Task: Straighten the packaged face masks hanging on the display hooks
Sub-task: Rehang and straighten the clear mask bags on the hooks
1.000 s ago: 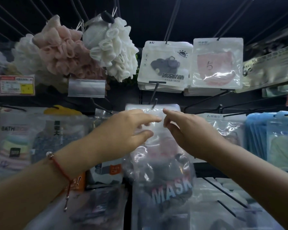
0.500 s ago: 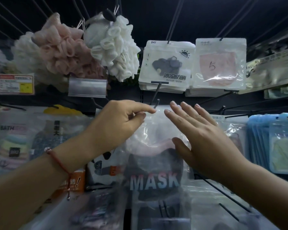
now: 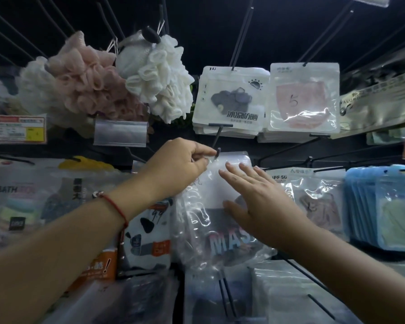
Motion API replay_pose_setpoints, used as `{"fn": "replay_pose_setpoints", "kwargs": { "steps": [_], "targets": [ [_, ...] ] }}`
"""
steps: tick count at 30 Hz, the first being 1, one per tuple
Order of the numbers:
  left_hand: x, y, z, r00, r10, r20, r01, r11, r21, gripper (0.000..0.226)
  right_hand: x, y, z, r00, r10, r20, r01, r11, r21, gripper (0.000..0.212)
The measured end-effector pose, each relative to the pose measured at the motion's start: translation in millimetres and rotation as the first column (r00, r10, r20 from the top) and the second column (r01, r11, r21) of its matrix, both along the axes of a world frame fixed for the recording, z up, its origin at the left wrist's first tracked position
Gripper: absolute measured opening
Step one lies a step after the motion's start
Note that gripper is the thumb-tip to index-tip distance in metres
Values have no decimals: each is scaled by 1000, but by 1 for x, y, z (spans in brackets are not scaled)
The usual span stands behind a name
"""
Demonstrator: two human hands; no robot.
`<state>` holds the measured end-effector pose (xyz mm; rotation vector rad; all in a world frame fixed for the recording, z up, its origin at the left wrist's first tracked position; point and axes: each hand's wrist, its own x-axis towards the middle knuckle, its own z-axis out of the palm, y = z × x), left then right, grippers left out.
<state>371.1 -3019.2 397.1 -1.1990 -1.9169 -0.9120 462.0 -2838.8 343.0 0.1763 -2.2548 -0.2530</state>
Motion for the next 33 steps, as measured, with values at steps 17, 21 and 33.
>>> {"fn": "replay_pose_setpoints", "kwargs": {
  "steps": [17,21,33],
  "targets": [
    [-8,-89,-148,956,287,-62,-292,906,-306,53,-10,-59,-92,967,218,132,-226,973,49,60],
    [-16,-130,-191,949,261,177,-159,880,-447,54,-20,-76,-121,929,240,284,-277,955,101,48],
    [-21,-143,-218,948,263,179,-200,930,-309,39,-35,-82,-128,908,289,303,-318,947,51,42]
  ]
}}
